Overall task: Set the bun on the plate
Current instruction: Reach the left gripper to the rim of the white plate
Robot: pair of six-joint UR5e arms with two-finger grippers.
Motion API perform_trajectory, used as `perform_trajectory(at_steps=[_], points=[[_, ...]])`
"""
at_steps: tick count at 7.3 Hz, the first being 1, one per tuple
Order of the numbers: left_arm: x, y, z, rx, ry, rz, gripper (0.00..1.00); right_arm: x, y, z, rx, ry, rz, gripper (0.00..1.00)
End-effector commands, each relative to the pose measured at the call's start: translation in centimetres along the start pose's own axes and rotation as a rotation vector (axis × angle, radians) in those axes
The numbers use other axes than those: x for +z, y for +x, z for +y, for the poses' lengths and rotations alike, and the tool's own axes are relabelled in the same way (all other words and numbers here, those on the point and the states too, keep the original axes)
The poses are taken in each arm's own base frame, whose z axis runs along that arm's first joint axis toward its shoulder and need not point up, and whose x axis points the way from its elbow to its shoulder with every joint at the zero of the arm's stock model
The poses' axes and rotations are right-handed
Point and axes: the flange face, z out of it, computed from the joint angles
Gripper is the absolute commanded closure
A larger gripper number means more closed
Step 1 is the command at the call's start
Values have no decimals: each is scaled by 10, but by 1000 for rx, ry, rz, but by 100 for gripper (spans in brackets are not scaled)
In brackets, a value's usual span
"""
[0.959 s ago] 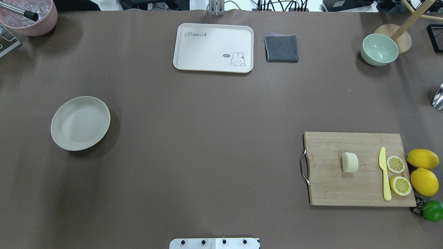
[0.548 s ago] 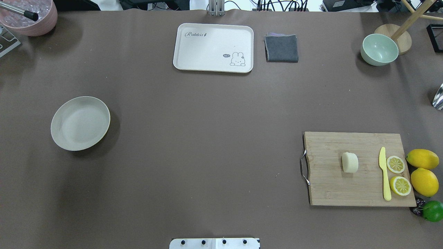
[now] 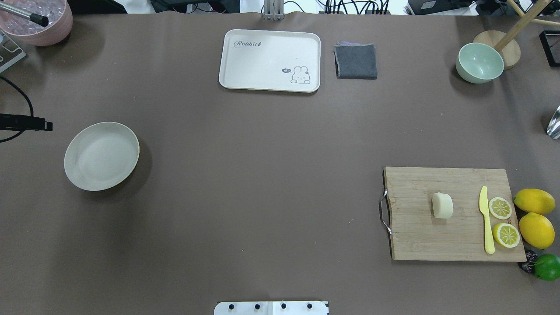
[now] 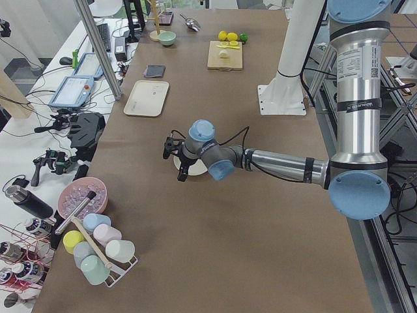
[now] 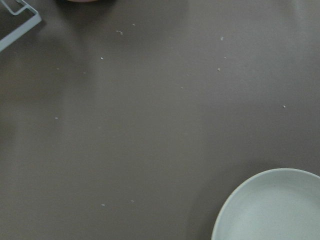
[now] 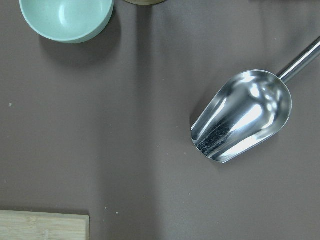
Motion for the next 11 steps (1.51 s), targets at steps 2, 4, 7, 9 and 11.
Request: perform_trajectory(at_steps=[2,4,7,9,11], points=[[37,30,16,20,-55,26,2,2,-3,-1,-4,-5,-2,0],[52,10,24,19,-61,22,2,3,-4,-1,-3,-7,-13,0],[69,-8,32,24,-65,24,2,2,-5,-1,-4,-6,-22,0],[76,-5,39,32,-81,26,2,2,-5,-1,-4,-6,-22,0],[82,1,49,50,-92,45,13,2,-5,-1,-4,-6,-22,0]])
